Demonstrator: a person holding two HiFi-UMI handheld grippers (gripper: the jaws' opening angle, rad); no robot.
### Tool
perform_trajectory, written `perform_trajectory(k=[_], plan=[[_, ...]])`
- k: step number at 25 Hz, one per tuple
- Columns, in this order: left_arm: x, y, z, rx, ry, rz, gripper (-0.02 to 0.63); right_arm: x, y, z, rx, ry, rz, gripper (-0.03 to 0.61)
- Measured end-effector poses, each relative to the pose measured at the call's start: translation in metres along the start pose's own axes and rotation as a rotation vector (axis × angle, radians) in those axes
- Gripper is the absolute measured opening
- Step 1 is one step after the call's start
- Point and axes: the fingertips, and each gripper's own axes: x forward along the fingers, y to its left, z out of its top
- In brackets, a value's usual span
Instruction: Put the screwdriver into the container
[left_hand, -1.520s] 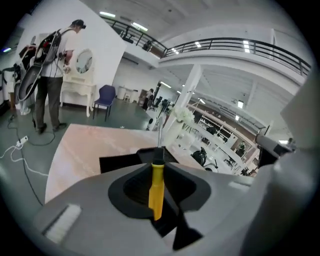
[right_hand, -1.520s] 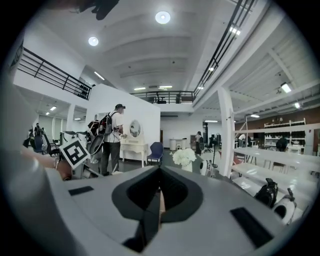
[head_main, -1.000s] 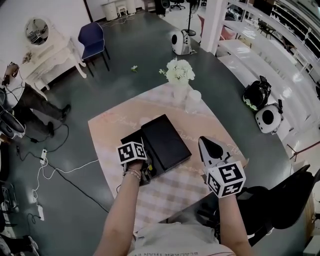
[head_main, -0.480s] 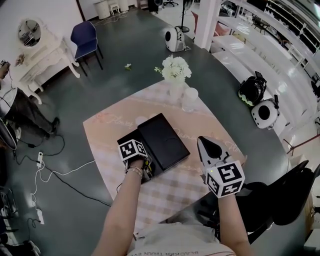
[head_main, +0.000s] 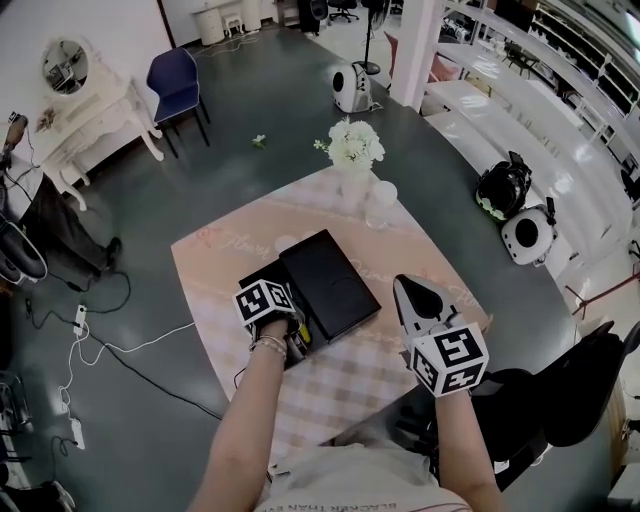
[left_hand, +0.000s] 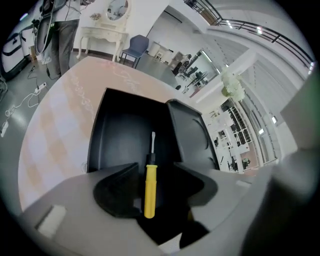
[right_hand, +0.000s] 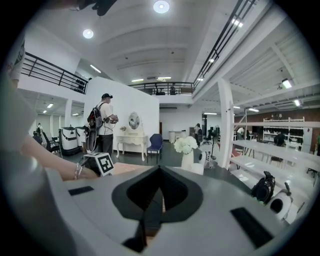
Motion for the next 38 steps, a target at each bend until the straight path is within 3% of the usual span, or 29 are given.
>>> perform_trajectory(k=[6, 13, 20, 27, 31, 35, 38], plan=[[-0.039, -0.013, 0.017, 0.013, -0.099, -0.080, 0.202, -0.004, 0.012, 0.017, -0.029, -0.036, 0.020, 0.005], [-0.113, -0.036, 0.038, 0.174, -0.288, -0.170, 0.196, -0.018, 0.026, 0.048, -0.073, -0.104, 0.030, 0.005], [-0.220, -0.056, 0.055, 0.470, -0.613, -0.140, 0.011, -0.046, 0.045, 0.083, -0.115, -0.193, 0.021, 0.005], [-0.335, -0.097, 0.062, 0.791, -1.042, -0.094, 0.011, -0.072, 0.061, 0.128, -0.174, -0.294, 0.018, 0.005], [-0.393, -0.113, 0.055, 0.900, -1.247, -0.109, 0.011, -0.088, 0.074, 0.157, -0.218, -0.360, 0.009, 0.005], [-0.439, -0.132, 0.044, 0.983, -1.387, -0.121, 0.011, -0.106, 0.078, 0.181, -0.235, -0.426, -0.019, 0.005], [-0.455, -0.141, 0.038, 1.001, -1.429, -0.142, 0.011, -0.114, 0.078, 0.187, -0.240, -0.452, -0.030, 0.005]])
